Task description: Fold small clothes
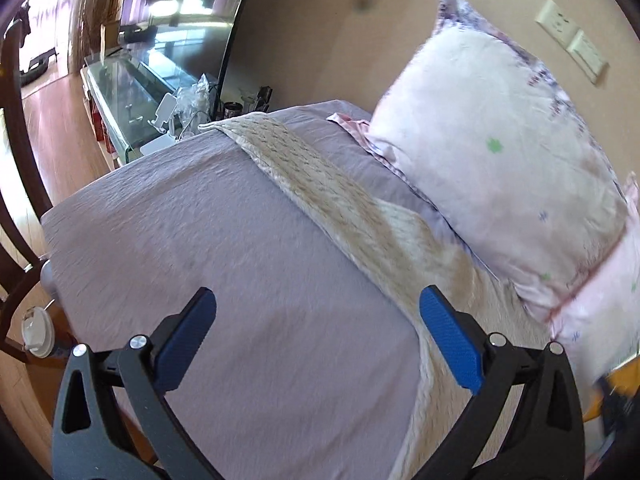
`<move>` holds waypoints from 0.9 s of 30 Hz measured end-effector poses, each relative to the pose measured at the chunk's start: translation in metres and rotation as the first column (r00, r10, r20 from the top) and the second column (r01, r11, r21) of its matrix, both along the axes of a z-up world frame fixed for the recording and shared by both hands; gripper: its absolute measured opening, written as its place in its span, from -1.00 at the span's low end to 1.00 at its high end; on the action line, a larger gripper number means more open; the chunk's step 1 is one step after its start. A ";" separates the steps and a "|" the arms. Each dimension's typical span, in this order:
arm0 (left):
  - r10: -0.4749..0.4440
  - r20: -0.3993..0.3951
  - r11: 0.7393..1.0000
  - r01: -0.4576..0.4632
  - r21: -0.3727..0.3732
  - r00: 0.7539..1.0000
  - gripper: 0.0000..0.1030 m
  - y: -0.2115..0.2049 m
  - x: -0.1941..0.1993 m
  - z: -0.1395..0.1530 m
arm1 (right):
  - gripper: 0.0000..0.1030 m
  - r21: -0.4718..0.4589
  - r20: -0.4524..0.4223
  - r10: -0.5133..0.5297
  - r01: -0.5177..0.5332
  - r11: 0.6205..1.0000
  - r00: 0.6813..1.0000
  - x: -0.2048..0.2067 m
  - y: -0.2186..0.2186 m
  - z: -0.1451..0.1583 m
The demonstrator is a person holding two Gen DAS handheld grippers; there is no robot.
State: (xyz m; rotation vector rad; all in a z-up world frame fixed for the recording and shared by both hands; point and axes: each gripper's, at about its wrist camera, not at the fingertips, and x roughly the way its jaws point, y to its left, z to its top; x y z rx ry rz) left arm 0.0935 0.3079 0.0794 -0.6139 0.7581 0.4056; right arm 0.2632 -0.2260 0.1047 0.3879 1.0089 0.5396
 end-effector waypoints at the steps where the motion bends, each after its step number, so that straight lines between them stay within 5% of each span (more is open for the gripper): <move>1: 0.007 -0.003 1.000 -0.007 -0.008 1.000 0.96 0.008 0.007 -0.003 | -0.51 -0.005 -0.026 0.030 -0.031 1.000 0.999 -0.007 0.018 -0.008; 2: 0.020 -0.005 0.999 -0.020 -0.027 1.000 0.96 0.021 0.019 -0.008 | -0.47 -0.003 -0.047 0.045 -0.045 0.999 0.998 -0.013 0.030 -0.014; 6: 0.083 0.007 0.992 -0.082 -0.096 0.997 0.95 0.066 0.044 -0.022 | 0.23 -0.020 -0.143 -0.020 0.017 1.000 0.989 -0.039 0.027 -0.031; 12: 0.145 0.004 0.950 -0.138 -0.282 0.989 0.62 0.130 0.083 -0.052 | 0.23 -0.118 -0.271 -0.180 0.153 0.981 0.946 -0.063 -0.012 -0.052; 19: 0.223 0.046 0.893 -0.185 -0.410 0.974 0.43 0.186 0.111 -0.065 | 0.36 -0.199 -0.246 -0.190 0.143 0.970 0.950 -0.080 -0.004 -0.037; 22: 0.226 0.001 0.867 -0.200 -0.455 0.974 -0.30 0.196 0.123 -0.071 | 0.42 -0.217 -0.237 -0.178 0.127 0.968 0.955 -0.079 0.002 -0.034; 23: 0.220 -0.021 0.861 -0.204 -0.465 0.975 -0.86 0.197 0.126 -0.073 | 0.42 -0.217 -0.237 -0.178 0.127 0.968 0.955 -0.079 0.002 -0.034; 24: 0.214 -0.016 0.856 -0.195 -0.478 0.977 -0.82 0.196 0.129 -0.072 | 0.42 -0.216 -0.238 -0.180 0.129 0.968 0.954 -0.079 0.000 -0.033; 27: 0.101 0.110 0.902 -0.044 -0.429 0.989 -0.84 0.166 0.142 -0.040 | 0.42 -0.210 -0.229 -0.194 0.146 0.967 0.954 -0.082 -0.008 -0.029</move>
